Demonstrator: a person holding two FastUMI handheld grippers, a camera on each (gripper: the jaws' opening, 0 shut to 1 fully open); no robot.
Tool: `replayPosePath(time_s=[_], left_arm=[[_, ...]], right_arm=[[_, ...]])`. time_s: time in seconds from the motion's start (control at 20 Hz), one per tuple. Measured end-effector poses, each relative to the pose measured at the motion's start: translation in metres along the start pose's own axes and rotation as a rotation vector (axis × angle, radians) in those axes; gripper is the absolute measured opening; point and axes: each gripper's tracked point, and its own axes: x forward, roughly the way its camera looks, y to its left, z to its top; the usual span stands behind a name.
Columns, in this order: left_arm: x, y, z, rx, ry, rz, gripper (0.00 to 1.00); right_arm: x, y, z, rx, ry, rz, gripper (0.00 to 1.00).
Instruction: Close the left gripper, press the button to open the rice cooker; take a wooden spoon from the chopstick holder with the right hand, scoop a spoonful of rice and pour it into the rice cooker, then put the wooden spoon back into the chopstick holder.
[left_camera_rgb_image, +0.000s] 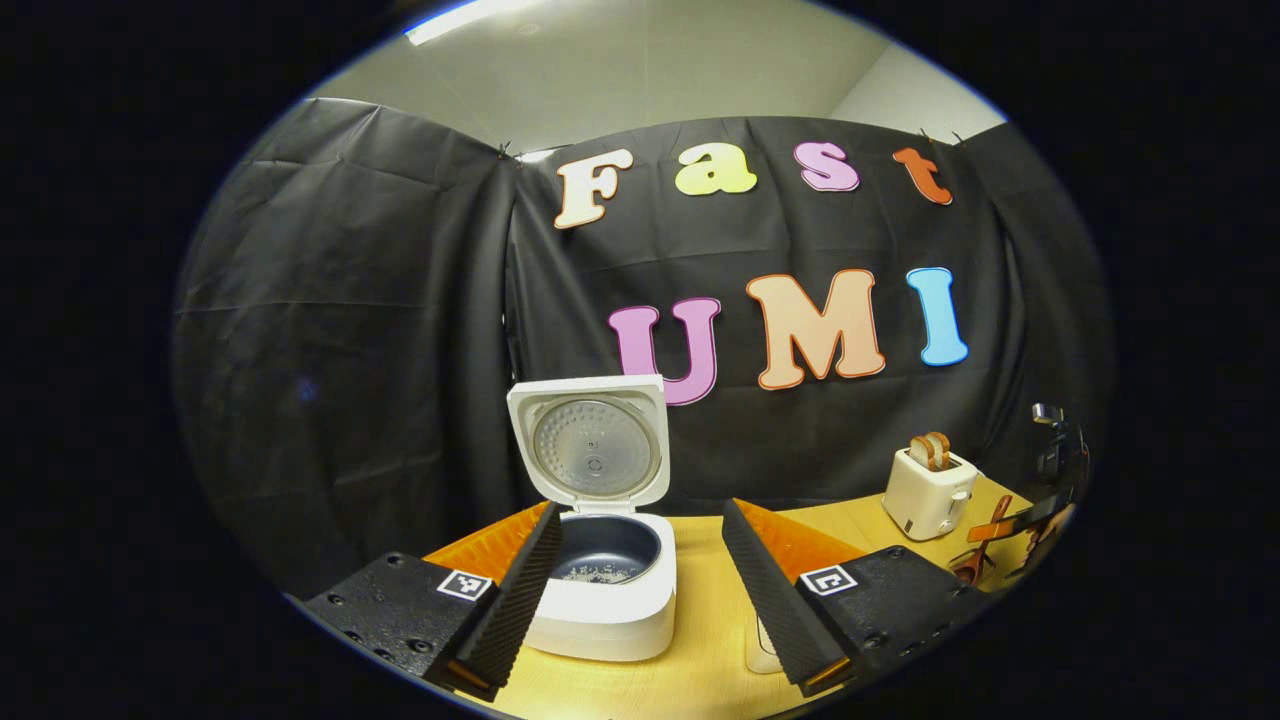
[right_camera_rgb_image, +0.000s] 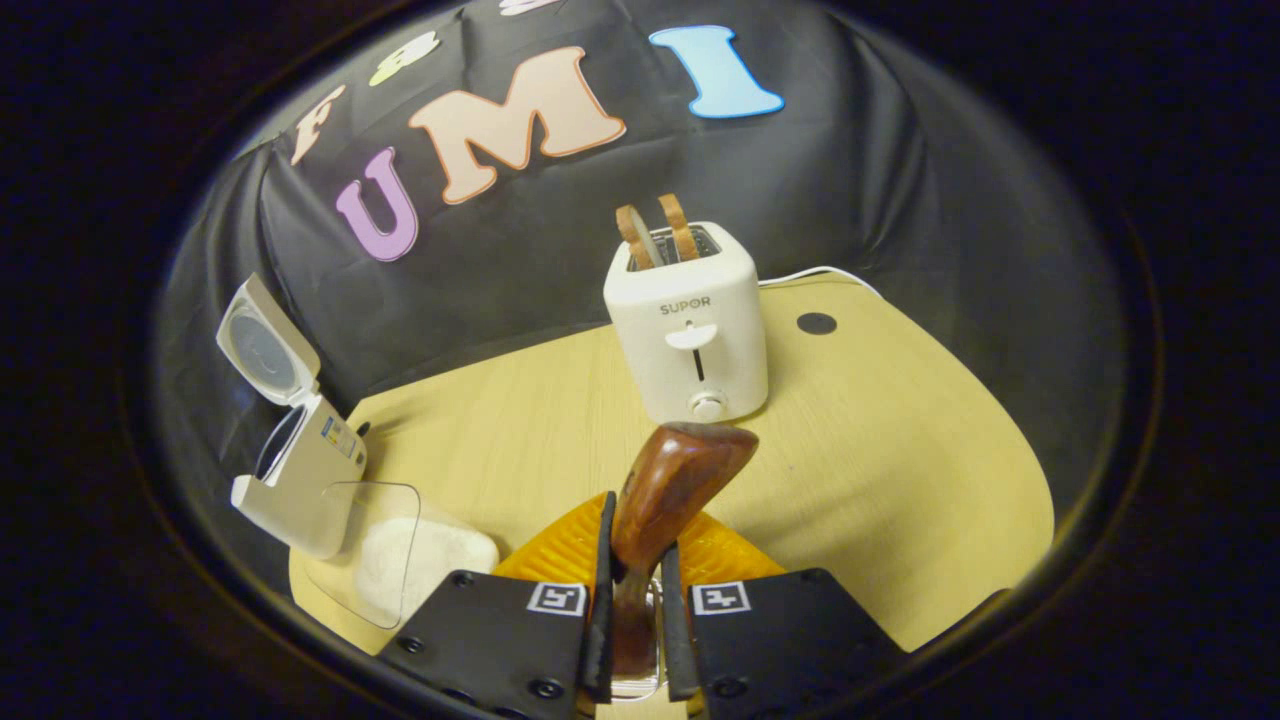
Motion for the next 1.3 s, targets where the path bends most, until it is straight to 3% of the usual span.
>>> replayPosePath(time_s=[0.1, 0.5, 0.9, 1.3], left_arm=[[0.002, 0.002, -0.002, -0.018, 0.003, -0.017, 0.95], [0.015, 0.022, 0.005, -0.025, -0.024, -0.067, 0.95], [0.027, 0.041, 0.003, -0.051, -0.028, -0.108, 0.95], [0.033, 0.064, -0.001, -0.054, -0.028, -0.118, 0.95]], right_arm=[[-0.009, 0.003, 0.009, -0.028, -0.043, -0.022, 0.18], [-0.067, 0.035, 0.061, -0.095, -0.191, -0.051, 0.18], [-0.101, 0.108, 0.094, -0.076, -0.288, 0.036, 0.19], [-0.072, 0.194, 0.060, -0.152, -0.256, 0.146, 0.18]])
